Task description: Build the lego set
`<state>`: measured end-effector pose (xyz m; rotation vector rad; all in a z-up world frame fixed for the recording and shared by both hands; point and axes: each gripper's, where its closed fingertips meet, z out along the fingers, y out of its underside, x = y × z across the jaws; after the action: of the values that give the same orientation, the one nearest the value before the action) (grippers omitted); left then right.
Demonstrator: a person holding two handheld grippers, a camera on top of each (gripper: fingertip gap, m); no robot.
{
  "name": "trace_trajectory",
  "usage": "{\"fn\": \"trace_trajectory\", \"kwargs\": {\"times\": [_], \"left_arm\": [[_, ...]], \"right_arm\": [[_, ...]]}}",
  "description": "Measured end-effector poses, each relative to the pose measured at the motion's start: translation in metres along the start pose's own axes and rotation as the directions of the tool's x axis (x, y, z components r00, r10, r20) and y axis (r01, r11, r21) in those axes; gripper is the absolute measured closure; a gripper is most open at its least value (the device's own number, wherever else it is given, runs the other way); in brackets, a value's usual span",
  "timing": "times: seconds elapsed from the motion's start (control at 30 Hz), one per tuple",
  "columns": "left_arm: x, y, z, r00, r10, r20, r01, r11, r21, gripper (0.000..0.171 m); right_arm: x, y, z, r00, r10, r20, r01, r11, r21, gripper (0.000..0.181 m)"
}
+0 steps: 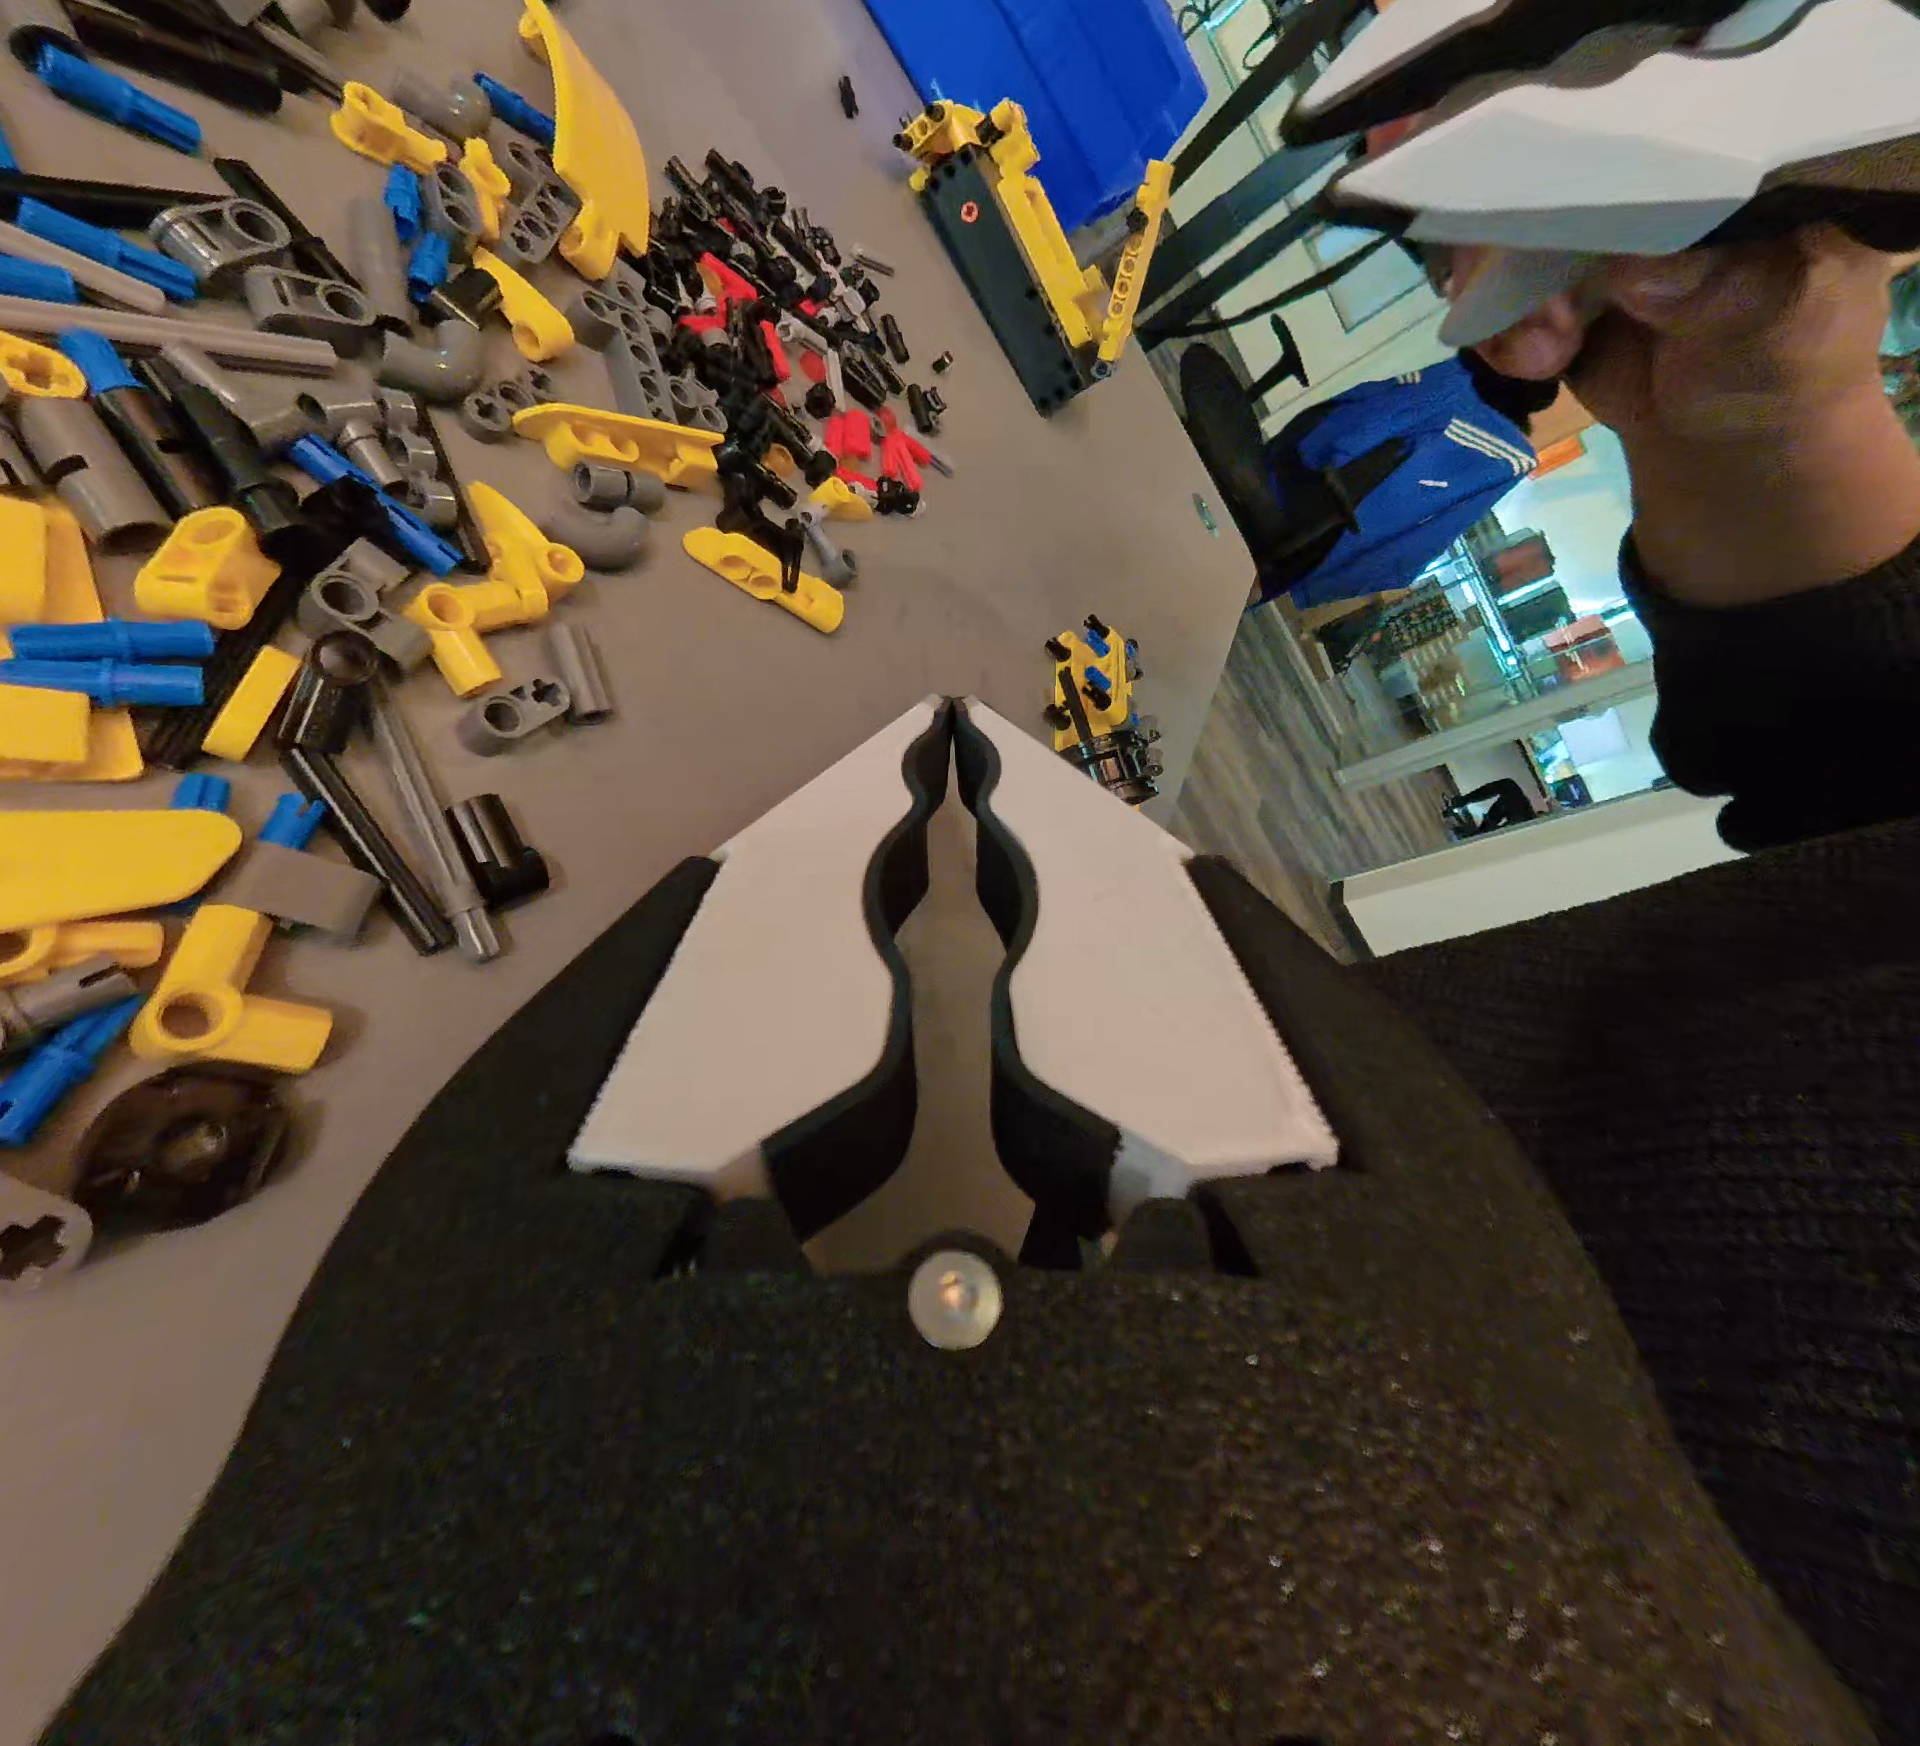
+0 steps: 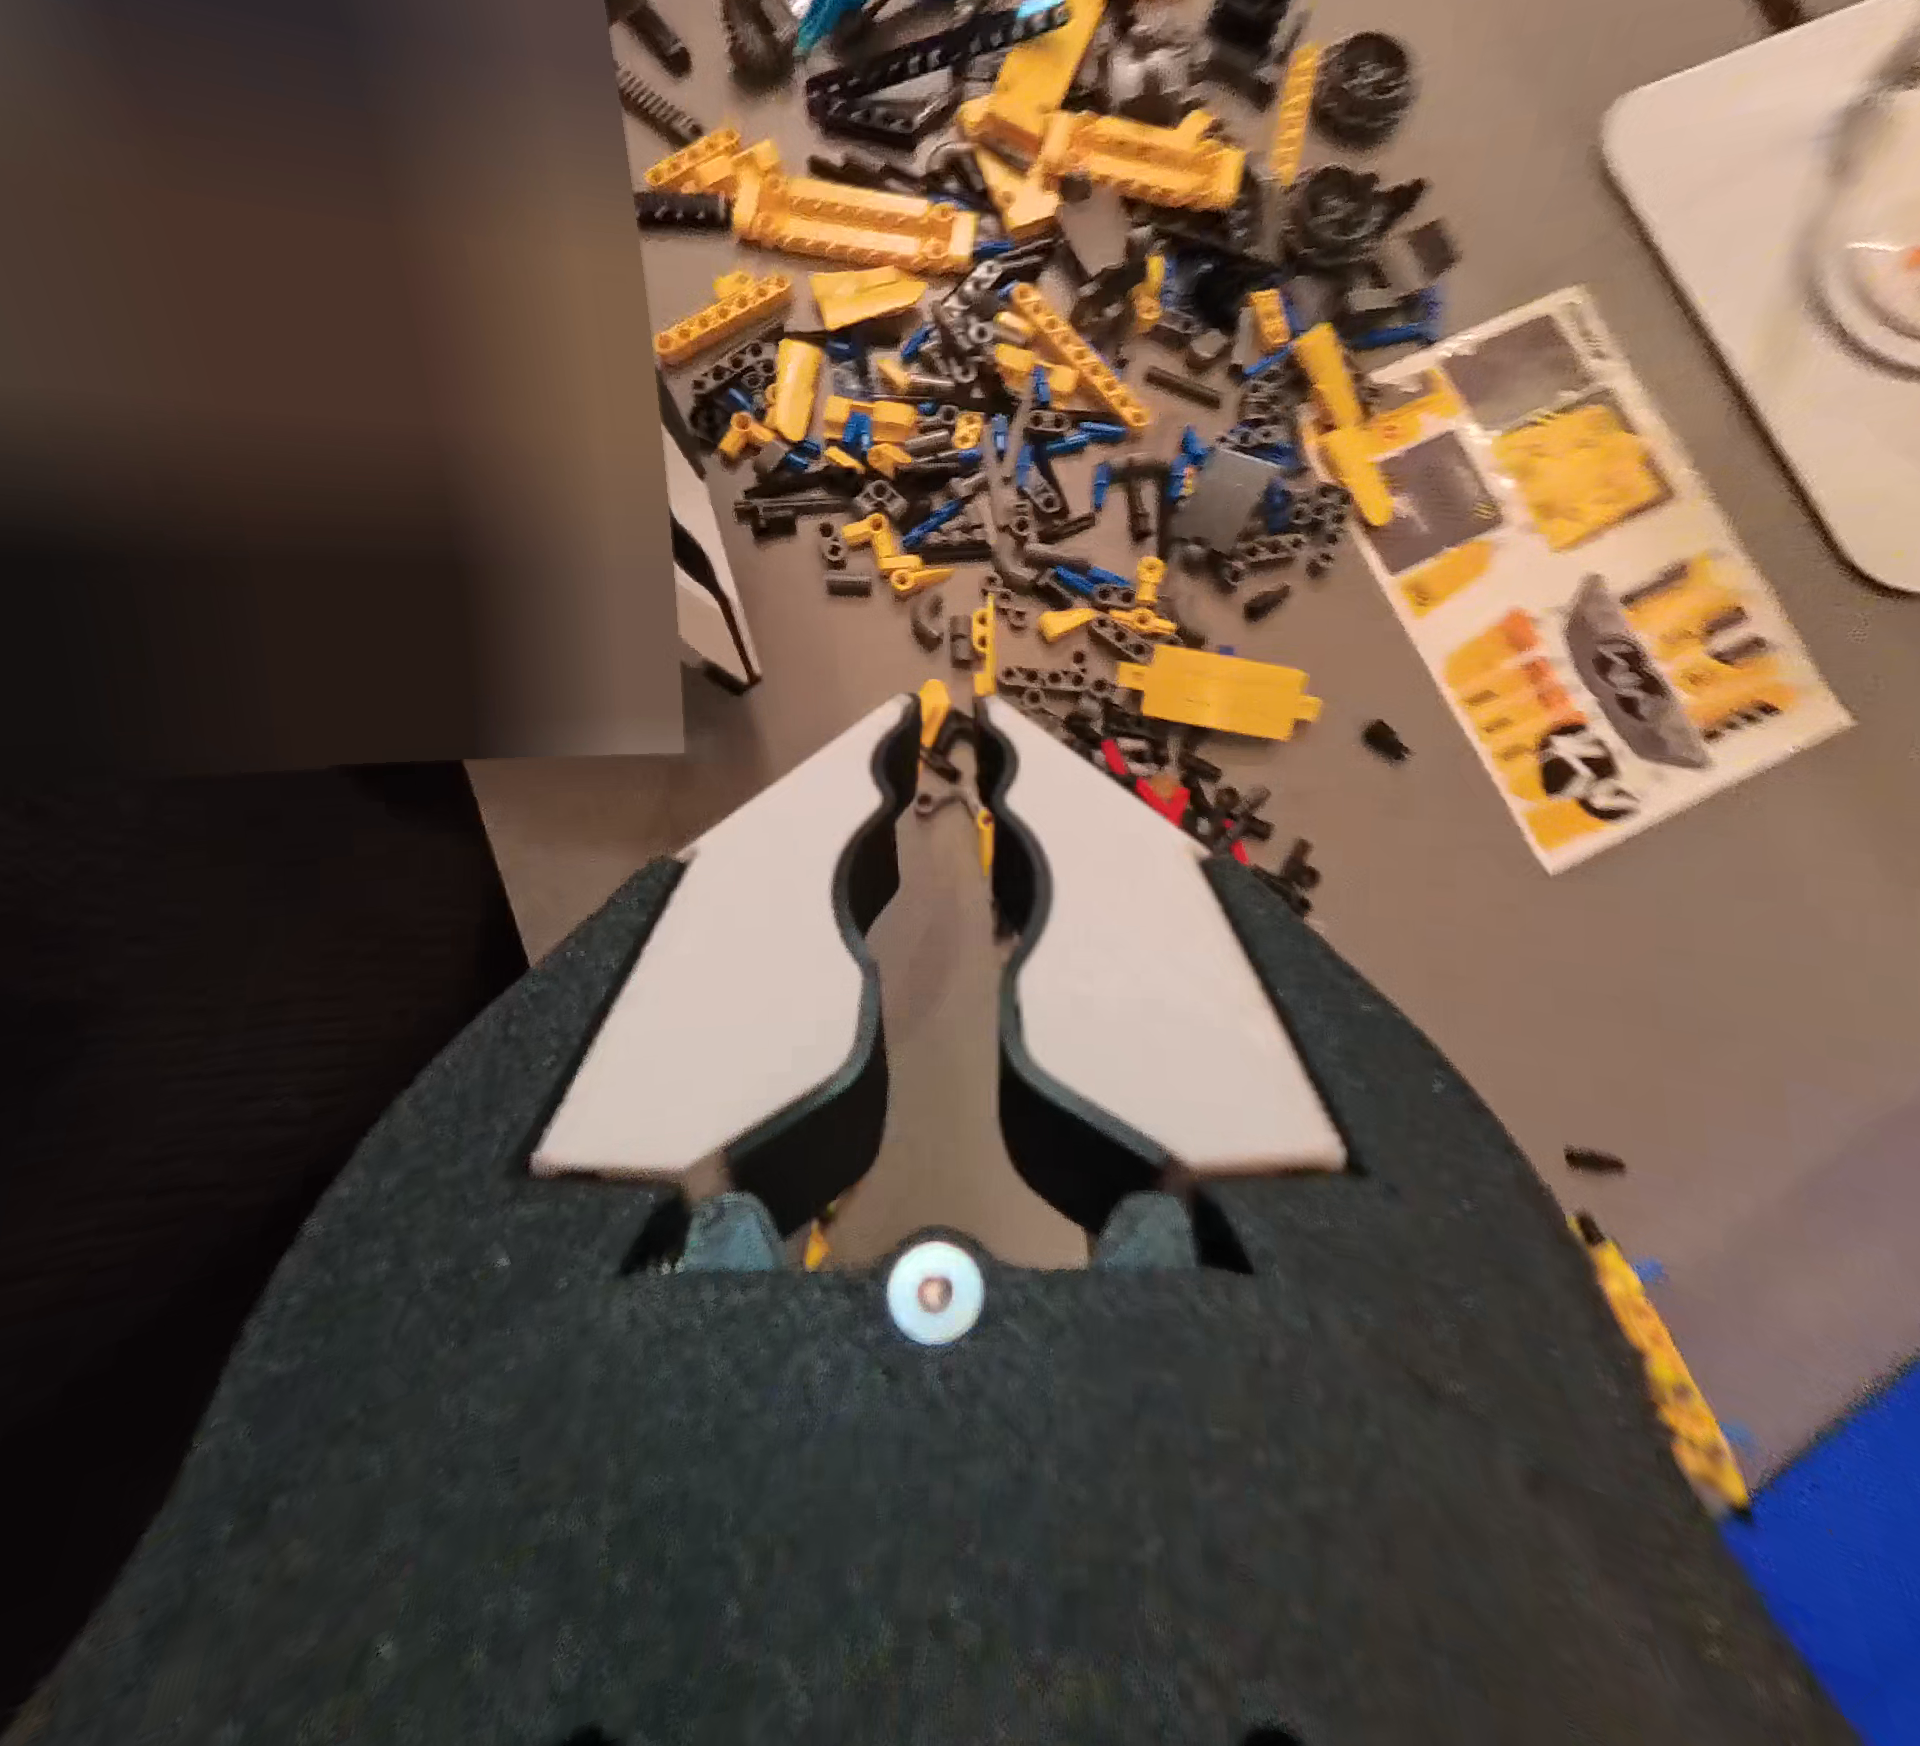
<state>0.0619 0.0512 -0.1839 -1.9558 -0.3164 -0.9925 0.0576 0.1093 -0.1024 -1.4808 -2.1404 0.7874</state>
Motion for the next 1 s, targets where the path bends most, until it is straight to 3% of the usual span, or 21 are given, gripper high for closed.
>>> {"fn": "trace_trajectory", "kwargs": {"times": [0.13, 0.3, 0.4, 0.57, 0.67, 0.8, 0.87, 0.9, 1.0], "left_arm": [[0.009, 0.003, 0.001, 0.998, 0.059, -0.023, -0.059, 0.998, -0.008, 0.171], [0.028, 0.015, 0.007, 0.981, 0.170, -0.089, -0.177, 0.981, -0.074, 0.159], [0.035, 0.026, 0.016, 0.972, 0.204, -0.117, -0.220, 0.966, -0.139, 0.154], [0.043, 0.034, 0.027, 0.958, 0.255, -0.132, -0.276, 0.943, -0.186, 0.152], [0.044, 0.035, 0.025, 0.952, 0.277, -0.127, -0.297, 0.939, -0.176, 0.151], [0.054, 0.030, 0.011, 0.952, 0.241, -0.190, -0.263, 0.960, -0.096, 0.142], [0.063, 0.030, 0.001, 0.950, 0.173, -0.260, -0.196, 0.979, -0.065, 0.136], [0.067, 0.032, -0.005, 0.947, 0.129, -0.295, -0.154, 0.986, -0.062, 0.133], [0.079, 0.044, -0.020, 0.930, 0.007, -0.367, -0.033, 0.997, -0.066, 0.132]], "right_arm": [[-0.010, 0.032, -0.020, 0.997, 0.030, -0.071, -0.028, 0.999, 0.031, 0.159], [-0.060, 0.097, -0.006, 0.997, 0.057, -0.058, -0.059, 0.998, -0.029, 0.145], [-0.082, 0.119, 0.007, 0.996, 0.087, -0.022, -0.087, 0.996, -0.034, 0.143], [-0.081, 0.127, 0.024, 0.999, 0.005, -0.042, -0.008, 0.998, -0.062, 0.143], [-0.081, 0.127, 0.030, 1.000, -0.009, -0.008, 0.009, 0.997, -0.079, 0.160], [-0.091, 0.100, 0.024, 0.981, 0.128, 0.142, -0.138, 0.989, 0.059, 0.160], [-0.103, 0.076, 0.016, 0.893, 0.303, 0.333, -0.368, 0.917, 0.152, 0.160], [-0.108, 0.065, 0.012, 0.808, 0.389, 0.441, -0.500, 0.850, 0.166, 0.160], [-0.128, 0.050, 0.011, 0.570, 0.519, 0.637, -0.728, 0.678, 0.100, 0.160]]}}
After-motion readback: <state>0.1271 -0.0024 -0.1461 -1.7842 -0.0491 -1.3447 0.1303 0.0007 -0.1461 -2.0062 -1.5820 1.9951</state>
